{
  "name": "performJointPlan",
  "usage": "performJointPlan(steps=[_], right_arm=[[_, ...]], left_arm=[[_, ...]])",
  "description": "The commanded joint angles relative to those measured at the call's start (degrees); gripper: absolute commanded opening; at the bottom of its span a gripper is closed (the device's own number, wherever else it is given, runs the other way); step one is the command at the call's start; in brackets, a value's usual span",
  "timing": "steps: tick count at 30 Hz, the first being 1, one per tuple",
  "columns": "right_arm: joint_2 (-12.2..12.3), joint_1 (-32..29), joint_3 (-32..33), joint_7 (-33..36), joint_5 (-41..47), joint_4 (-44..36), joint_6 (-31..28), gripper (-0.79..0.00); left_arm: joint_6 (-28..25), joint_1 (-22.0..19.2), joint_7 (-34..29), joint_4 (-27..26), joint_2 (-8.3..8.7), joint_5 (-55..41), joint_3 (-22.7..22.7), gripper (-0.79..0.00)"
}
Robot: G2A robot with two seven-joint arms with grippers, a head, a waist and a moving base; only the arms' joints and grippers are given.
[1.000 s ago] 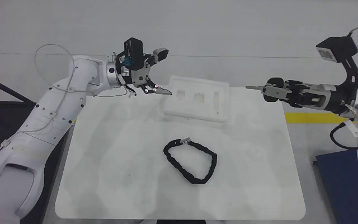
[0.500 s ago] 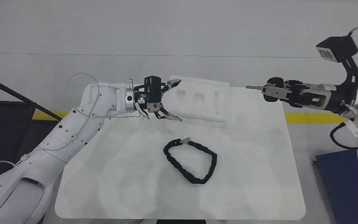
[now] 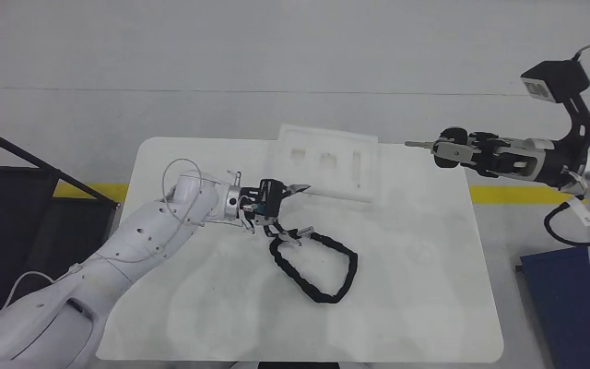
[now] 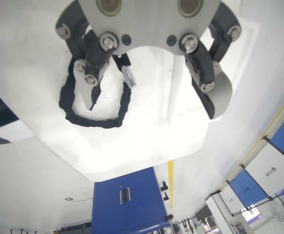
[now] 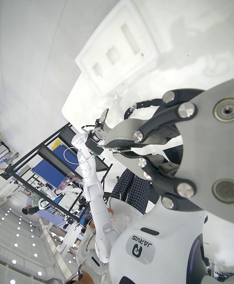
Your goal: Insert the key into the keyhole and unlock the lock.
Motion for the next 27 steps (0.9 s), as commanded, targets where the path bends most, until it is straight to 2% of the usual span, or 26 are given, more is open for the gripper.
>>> performJointPlan(steps=[1,12,16,24,26,27], right_arm=[[0.0,0.0,0.0,0.0,0.0,0.0,0.0,-0.785],[0.0,0.0,0.0,0.0,0.0,0.0,0.0,-0.785],[0.0,0.0,0.0,0.0,0.0,0.0,0.0,-0.785],[0.0,0.0,0.0,0.0,0.0,0.0,0.0,-0.785],[0.0,0.0,0.0,0.0,0.0,0.0,0.0,-0.785],[0.0,0.0,0.0,0.0,0.0,0.0,0.0,-0.785]], left_arm=[[0.2,0.2,1.4,1.4,-0.61,1.2,1.0,0.0],[-0.6,-0.7,6.4,10.6,-4.44,5.2,5.4,0.0],[-1.6,-1.0,5.1,13.7,-5.69,3.6,5.7,0.0],[0.0,-0.1,-3.3,17.1,-7.86,-0.9,4.6,0.0],[0.4,0.2,-4.6,16.7,-8.42,-1.7,4.5,-0.126],[0.8,0.3,-5.1,16.7,-8.66,-1.7,4.6,-0.151]])
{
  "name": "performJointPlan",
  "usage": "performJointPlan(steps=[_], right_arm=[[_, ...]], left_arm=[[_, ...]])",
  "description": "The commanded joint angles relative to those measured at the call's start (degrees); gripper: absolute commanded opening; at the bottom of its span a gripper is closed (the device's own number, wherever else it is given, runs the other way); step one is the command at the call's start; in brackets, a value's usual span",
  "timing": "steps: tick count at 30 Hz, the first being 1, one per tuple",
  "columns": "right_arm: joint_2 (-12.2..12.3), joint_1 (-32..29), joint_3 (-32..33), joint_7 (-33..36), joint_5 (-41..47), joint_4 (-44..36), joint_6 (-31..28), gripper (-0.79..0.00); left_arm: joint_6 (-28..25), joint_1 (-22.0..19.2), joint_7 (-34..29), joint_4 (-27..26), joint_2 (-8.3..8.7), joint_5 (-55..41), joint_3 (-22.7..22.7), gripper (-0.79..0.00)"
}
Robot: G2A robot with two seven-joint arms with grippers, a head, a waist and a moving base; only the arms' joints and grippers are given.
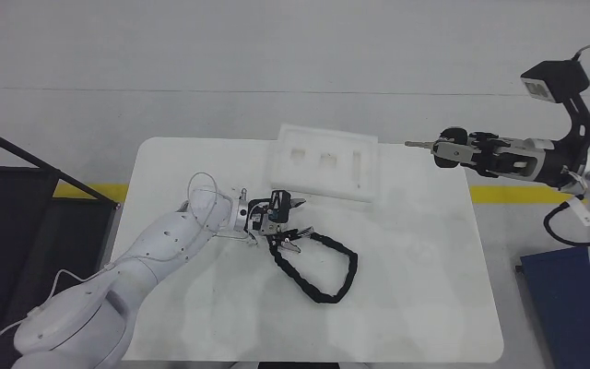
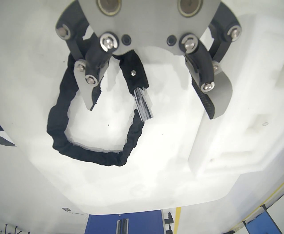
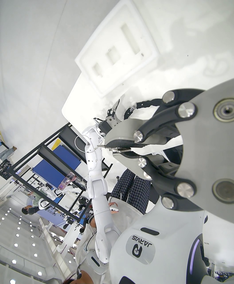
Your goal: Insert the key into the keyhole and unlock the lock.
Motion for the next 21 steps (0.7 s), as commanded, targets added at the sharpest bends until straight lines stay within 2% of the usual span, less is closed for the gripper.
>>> performJointPlan(steps=[1,3,5,11,14,21], right_arm=[[0.0,0.0,0.0,0.0,0.0,0.0,0.0,-0.785],[0.0,0.0,0.0,0.0,0.0,0.0,0.0,-0.785],[0.0,0.0,0.0,0.0,0.0,0.0,0.0,-0.785],[0.0,0.0,0.0,0.0,0.0,0.0,0.0,-0.785],[0.0,0.0,0.0,0.0,0.0,0.0,0.0,-0.785],[0.0,0.0,0.0,0.0,0.0,0.0,0.0,-0.785]], left_arm=[[0.5,0.2,-0.8,-0.1,-0.51,-0.2,0.0,-0.157],[0.9,0.2,-1.2,0.1,-0.9,-0.1,0.0,-0.139],[1.1,0.3,-1.5,0.3,-1.25,-0.3,-0.1,-0.185],[2.0,0.9,-3.2,0.6,-1.84,-0.1,-0.6,-0.231],[2.0,1.2,-3.7,0.4,-1.85,0.3,-0.9,-0.234],[1.8,1.7,-5.3,-0.7,-1.29,1.7,-2.0,-0.305]])
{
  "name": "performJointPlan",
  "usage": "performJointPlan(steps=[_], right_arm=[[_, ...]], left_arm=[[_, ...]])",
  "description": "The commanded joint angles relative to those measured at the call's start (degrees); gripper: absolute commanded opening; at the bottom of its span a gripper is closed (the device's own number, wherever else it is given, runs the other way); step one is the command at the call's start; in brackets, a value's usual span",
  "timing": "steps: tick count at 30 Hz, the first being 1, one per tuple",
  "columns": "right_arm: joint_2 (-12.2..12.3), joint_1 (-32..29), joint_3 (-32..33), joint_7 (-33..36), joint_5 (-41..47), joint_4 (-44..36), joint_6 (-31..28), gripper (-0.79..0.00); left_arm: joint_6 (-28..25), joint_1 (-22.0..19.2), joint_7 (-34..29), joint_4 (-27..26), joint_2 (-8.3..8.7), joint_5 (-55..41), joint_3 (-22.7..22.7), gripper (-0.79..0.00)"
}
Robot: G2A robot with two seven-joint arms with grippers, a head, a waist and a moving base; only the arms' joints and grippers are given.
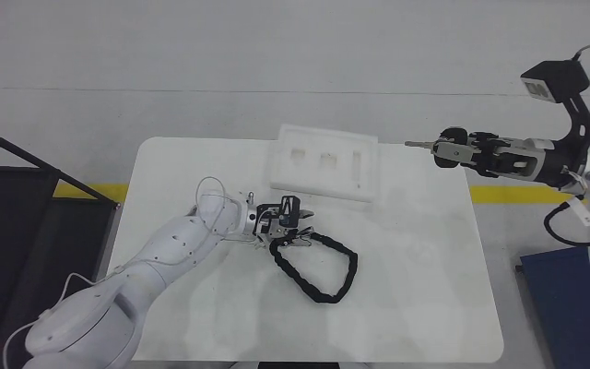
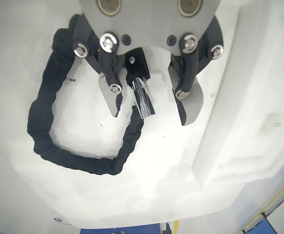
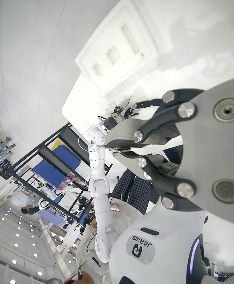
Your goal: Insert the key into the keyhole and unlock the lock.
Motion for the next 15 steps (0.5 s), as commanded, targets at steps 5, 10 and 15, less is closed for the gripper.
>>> performJointPlan(steps=[5,10,15], right_arm=[[0.0,0.0,0.0,0.0,0.0,0.0,0.0,-0.785],[0.0,0.0,0.0,0.0,0.0,0.0,0.0,-0.785],[0.0,0.0,0.0,0.0,0.0,0.0,0.0,-0.785]], left_arm=[[-0.9,0.8,-1.1,-1.7,1.05,1.3,-1.3,-0.286],[-0.9,2.4,-2.8,-3.5,1.86,1.2,-2.6,-0.262],[-1.1,3.8,-5.3,-5.1,2.32,-0.4,-4.1,-0.292]])
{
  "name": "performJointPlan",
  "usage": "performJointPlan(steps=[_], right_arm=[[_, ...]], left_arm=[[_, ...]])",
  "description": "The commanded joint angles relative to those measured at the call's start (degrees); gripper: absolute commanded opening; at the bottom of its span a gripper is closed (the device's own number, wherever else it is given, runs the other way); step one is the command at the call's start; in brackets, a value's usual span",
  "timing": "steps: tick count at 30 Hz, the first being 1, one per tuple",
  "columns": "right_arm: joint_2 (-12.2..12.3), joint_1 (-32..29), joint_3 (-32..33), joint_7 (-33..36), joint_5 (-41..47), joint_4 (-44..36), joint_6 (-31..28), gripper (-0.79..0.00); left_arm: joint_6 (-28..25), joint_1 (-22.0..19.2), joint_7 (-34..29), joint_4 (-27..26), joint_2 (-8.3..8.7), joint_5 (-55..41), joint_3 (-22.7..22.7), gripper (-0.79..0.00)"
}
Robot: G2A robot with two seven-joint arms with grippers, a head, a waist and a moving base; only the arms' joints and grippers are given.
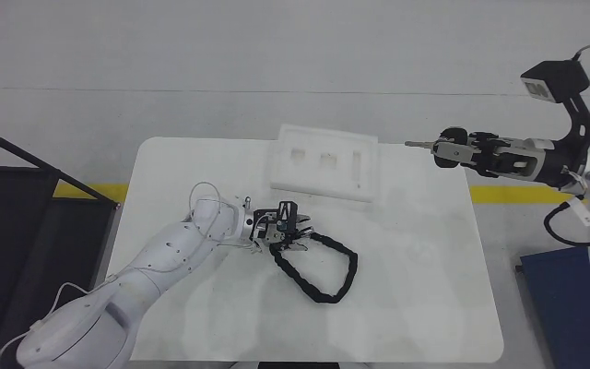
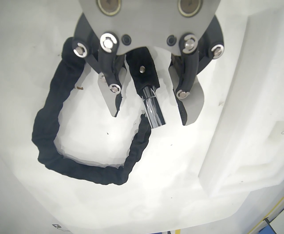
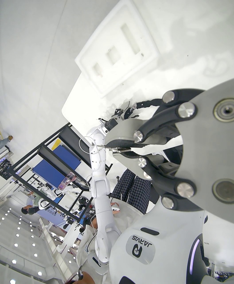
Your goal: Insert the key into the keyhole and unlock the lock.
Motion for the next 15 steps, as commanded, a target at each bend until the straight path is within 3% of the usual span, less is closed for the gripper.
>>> performJointPlan(steps=[1,7,12,13,15], right_arm=[[0.0,0.0,0.0,0.0,0.0,0.0,0.0,-0.785],[0.0,0.0,0.0,0.0,0.0,0.0,0.0,-0.785],[0.0,0.0,0.0,0.0,0.0,0.0,0.0,-0.785],[0.0,0.0,0.0,0.0,0.0,0.0,0.0,-0.785],[0.0,0.0,0.0,0.0,0.0,0.0,0.0,-0.785]], left_arm=[[0.0,0.6,-1.2,-0.6,0.12,-0.9,-0.7,-0.305],[-0.1,1.8,-4.7,-1.6,0.11,-2.6,-1.9,-0.394],[-0.6,2.6,-6.8,-1.9,0.19,-3.3,-2.7,-0.397],[-0.6,2.7,-7.1,-1.8,0.2,-3.5,-2.9,-0.431],[-0.6,2.9,-7.7,-1.9,0.19,-3.8,-3.3,-0.64]])
